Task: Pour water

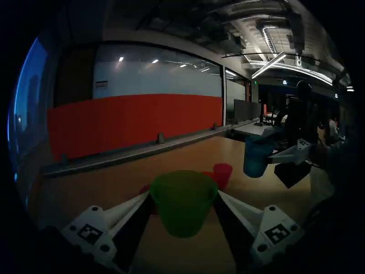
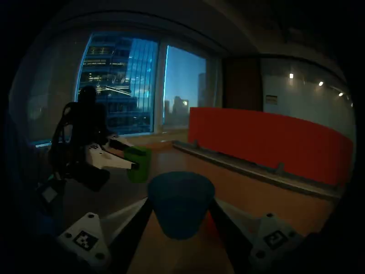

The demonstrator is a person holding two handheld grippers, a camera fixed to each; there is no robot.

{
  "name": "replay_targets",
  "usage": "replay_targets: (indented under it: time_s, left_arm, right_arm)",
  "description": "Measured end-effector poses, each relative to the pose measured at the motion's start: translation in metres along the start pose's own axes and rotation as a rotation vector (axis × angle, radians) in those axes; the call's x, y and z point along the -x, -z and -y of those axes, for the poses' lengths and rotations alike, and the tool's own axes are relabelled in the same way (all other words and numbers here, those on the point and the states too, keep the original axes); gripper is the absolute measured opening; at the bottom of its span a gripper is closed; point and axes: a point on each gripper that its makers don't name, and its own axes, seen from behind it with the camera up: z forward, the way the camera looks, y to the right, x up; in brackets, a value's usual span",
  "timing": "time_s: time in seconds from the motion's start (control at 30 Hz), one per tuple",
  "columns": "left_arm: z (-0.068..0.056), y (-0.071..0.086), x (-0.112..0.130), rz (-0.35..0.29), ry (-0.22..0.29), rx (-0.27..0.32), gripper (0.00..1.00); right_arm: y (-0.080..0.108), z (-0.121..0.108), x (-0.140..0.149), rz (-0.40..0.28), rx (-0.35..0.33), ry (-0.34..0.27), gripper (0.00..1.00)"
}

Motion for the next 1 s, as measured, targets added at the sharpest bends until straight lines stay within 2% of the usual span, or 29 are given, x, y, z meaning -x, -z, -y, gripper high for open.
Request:
replay_targets:
  time_s: [0.47,1.0]
  left_arm:
    - [-0.013,0.003,-0.021,-0.075,0.005,0.018,0.87]
    - [-0.03,0.004,-0.026,-0.09,0.001,0.05,0.87]
  right_arm:
    - [0.002,-0.005,-0.017,-0.036,0.002,0.015,0.89]
    - [0.005,-0.013,-0.043,-0.058,0.005,0.086,0.89]
